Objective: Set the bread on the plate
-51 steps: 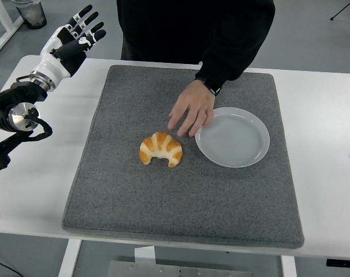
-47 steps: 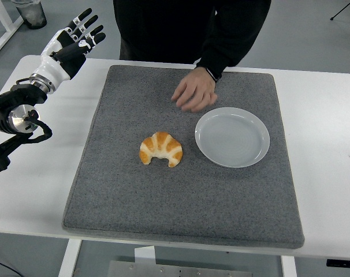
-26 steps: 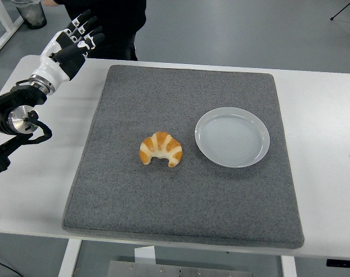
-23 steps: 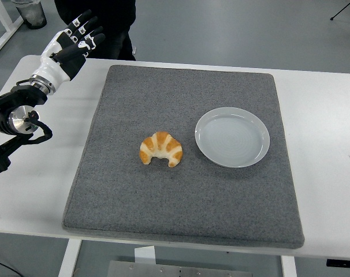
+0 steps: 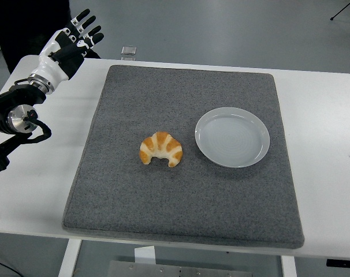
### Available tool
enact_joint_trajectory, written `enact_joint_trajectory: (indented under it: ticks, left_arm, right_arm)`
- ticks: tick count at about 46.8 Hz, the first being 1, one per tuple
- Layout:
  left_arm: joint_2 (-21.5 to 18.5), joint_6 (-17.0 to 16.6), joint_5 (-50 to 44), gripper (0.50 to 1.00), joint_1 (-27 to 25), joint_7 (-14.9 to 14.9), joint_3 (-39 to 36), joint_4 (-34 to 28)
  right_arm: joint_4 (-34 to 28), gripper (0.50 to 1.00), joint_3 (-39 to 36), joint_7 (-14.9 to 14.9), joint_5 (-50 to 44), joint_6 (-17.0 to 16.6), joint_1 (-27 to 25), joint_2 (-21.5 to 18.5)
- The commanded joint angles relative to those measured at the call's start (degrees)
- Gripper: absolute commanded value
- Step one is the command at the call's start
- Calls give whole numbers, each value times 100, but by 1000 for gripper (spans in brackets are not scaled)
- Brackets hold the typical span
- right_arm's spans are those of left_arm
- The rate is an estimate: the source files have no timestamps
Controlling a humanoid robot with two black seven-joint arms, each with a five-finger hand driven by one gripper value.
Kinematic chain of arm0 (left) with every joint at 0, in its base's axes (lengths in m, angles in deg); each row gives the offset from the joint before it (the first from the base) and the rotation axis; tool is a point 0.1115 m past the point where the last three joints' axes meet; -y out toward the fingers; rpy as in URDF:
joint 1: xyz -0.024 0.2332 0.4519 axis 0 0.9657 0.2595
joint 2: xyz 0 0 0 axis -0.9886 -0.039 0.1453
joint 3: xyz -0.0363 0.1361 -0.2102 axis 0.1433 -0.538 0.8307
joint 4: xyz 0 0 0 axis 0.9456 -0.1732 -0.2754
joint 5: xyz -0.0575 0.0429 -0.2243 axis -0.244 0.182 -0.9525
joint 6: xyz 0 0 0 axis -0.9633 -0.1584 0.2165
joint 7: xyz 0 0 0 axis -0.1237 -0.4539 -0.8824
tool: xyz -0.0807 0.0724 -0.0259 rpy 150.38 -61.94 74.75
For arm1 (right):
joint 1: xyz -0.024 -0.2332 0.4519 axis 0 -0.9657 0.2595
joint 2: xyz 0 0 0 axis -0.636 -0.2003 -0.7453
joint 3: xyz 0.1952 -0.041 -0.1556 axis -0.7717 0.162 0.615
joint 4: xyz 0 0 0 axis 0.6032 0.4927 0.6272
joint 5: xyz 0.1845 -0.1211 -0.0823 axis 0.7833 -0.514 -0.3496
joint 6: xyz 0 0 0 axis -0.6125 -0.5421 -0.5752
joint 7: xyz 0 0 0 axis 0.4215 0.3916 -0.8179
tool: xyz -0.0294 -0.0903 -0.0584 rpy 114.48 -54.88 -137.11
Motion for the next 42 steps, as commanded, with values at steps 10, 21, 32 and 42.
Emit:
enact_joint_trajectory:
  ticks: [10,21,32,42]
  left_arm:
    - [14,-9,20,992,17,-17,-58,-35]
    - [23,-17,11,990,8,-70,-84,-97]
    - [-30,-52,3,984,-27,-96,-111,-220]
    - [-188,-447,20,984,-167,-448,-163,-597]
  right_arm:
    - [0,952,7,0,0,1,0,0]
    - [0,952,-2,0,0,-7,0,0]
    - [0,952,-2,0,0,-7,0,0]
    - [0,952,-2,0,0,1,0,0]
